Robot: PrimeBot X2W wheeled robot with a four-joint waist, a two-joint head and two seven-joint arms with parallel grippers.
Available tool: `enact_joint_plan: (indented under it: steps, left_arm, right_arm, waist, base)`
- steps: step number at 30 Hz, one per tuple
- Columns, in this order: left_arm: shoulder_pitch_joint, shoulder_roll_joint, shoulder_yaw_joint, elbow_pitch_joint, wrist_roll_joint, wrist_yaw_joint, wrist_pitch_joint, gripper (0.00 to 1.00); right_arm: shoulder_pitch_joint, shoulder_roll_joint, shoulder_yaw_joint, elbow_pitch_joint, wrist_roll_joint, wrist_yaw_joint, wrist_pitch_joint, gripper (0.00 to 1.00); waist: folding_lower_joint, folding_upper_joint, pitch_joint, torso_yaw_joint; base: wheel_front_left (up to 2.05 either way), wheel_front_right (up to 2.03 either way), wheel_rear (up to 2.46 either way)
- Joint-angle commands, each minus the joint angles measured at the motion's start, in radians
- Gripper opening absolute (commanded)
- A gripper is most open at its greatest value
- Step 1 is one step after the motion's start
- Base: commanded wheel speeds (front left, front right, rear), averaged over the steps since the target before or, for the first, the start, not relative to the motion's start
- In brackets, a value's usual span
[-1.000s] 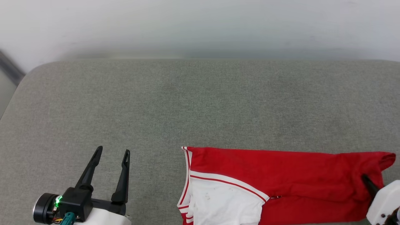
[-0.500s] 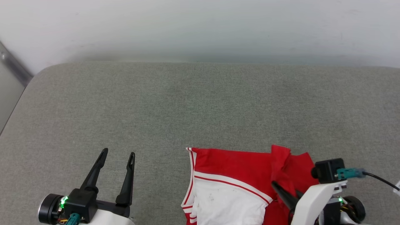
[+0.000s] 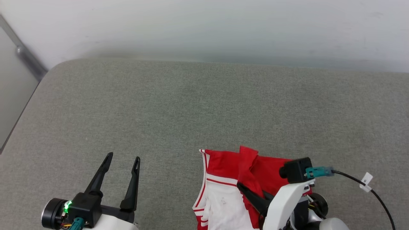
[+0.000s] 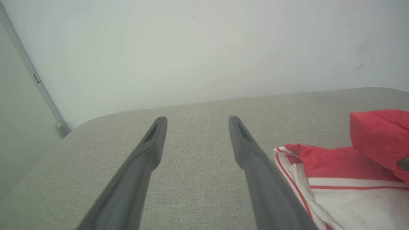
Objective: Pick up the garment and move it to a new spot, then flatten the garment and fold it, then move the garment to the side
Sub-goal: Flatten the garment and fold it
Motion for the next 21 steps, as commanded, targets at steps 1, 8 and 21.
enact_joint_plan:
  steps: [1,8,21]
  left_arm:
    - [-0.009,0.001,-0.001,0.003,0.007,-0.001,-0.002,1.00]
    - [-0.012,-0.002,0.003,0.009,0.008,-0.002,-0.002,1.00]
    - [0.000,-0.008,0.015,0.007,0.010,-0.004,-0.002,1.00]
  right_arm:
    - [-0.022,0.003,0.018,0.032,0.011,0.000,-0.024,0.00]
    - [-0.050,0.004,0.075,0.118,0.019,0.000,-0.075,1.00]
    - [-0.108,0.003,0.122,0.043,0.014,0.000,-0.100,1.00]
  waist:
    - [0.0000,0.0000,0.001,0.007]
    - [0.0000,0.0000,0.000,0.019]
    - [0.0000,0.0000,-0.009,-0.003]
  base:
    - [0.00,0.00,0.00]
    - [0.00,0.00,0.00]
    - [0.00,0.00,0.00]
